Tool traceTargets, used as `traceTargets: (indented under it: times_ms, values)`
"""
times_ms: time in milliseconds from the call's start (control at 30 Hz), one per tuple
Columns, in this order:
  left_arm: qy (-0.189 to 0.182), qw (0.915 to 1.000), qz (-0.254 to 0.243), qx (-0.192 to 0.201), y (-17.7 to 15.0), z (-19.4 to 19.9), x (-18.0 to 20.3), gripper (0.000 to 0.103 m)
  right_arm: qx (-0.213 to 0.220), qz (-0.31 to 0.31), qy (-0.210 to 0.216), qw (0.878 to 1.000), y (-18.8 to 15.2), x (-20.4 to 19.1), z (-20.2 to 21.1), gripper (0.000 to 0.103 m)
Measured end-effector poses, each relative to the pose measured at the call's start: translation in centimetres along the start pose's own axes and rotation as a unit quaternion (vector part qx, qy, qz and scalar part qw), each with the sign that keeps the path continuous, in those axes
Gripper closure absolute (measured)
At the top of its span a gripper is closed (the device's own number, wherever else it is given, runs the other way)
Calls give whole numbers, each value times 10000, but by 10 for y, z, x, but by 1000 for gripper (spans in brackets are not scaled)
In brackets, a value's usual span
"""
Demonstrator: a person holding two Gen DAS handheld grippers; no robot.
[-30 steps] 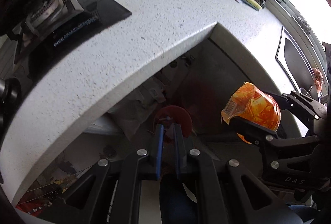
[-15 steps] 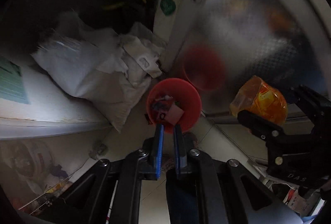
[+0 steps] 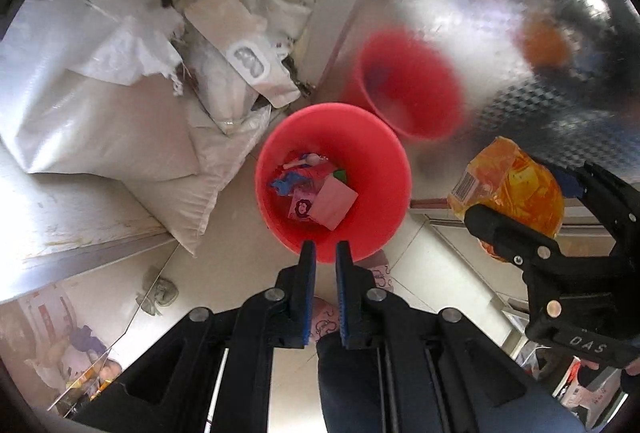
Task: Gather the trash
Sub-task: 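Open the left gripper to drop the sauce packet into the red bin, then open the right gripper to drop the orange chip bag into the red bin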
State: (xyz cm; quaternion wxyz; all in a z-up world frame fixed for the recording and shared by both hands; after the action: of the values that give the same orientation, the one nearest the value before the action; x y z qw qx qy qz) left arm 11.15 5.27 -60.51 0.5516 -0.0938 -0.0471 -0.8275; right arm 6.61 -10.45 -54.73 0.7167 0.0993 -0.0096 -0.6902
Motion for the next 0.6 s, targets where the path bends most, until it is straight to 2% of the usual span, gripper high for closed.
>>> traceTargets:
  times_ms: [200, 600]
  values:
    - [54, 9999, -6, -115, 5, -25, -7, 94, -70, 133, 21, 9999, 2, 4, -24, 36]
    - [187, 9997, 51, -158, 8, -23, -10, 94, -81, 304, -15, 9995, 6, 4, -32, 31]
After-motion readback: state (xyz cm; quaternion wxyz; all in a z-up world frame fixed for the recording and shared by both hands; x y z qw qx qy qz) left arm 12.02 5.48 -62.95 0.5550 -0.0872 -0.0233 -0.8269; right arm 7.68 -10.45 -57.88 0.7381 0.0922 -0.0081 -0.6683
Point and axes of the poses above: each gripper's, at about its wrist camera, not at the fingertips, and z roughly against the way its jaws point, x to its right, y to its top, the point moved 3 cm from there along -z, roughly the way its jaws point, and after that the axes turned 6 degrees about -x, right-handed, at the moved point
